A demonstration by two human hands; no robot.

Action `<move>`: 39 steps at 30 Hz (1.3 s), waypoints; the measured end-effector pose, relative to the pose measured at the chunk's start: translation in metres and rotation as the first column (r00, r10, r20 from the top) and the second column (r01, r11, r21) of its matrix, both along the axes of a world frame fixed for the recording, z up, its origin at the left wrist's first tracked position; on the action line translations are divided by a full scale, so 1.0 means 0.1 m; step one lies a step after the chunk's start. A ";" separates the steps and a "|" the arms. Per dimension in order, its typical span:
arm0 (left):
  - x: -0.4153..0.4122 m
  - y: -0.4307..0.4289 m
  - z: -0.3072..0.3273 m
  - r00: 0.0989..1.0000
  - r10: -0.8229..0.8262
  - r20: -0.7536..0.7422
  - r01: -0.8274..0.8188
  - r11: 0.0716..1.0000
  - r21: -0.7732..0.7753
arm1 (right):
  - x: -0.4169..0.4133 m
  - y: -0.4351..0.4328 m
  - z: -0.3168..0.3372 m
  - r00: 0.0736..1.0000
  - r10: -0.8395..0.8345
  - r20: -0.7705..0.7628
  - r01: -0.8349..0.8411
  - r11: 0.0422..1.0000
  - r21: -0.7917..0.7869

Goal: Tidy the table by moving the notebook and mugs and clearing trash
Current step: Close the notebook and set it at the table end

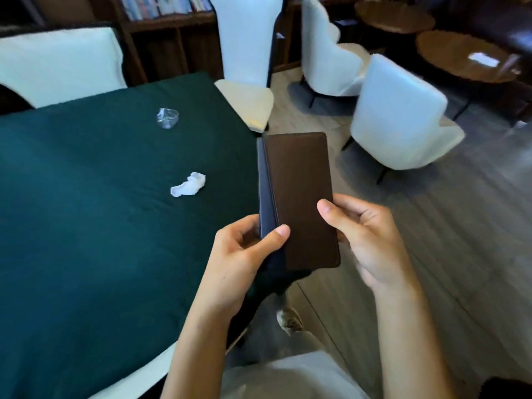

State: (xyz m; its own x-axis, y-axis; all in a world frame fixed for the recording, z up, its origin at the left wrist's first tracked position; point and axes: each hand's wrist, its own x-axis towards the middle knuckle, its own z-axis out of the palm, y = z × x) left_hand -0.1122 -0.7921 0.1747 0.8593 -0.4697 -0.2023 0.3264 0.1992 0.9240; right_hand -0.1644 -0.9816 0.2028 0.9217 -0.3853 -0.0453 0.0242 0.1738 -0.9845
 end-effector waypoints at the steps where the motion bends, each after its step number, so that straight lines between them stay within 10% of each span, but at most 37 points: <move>1: 0.06 -0.08 0.00 0.999 0.032 0.008 -0.032 0.999 0.009 | 0.11 -0.09 0.00 1.000 0.031 -0.007 -0.031 1.000 -0.006; 15: 0.58 -1.10 -0.50 0.933 0.356 -0.050 -0.337 0.913 0.230 | 1.28 -1.26 -0.52 0.814 0.490 -0.312 -0.518 0.855 -0.009; 27: 0.75 -1.31 -1.74 0.741 0.558 -0.374 -0.372 0.805 0.463 | 1.61 -1.16 -2.00 0.712 0.327 -0.622 -0.386 0.922 0.043; 39: 0.83 -1.35 -2.13 0.742 0.624 -0.244 -0.335 0.661 0.671 | 1.76 -1.13 -2.52 0.691 0.231 -0.685 -0.440 0.886 -0.145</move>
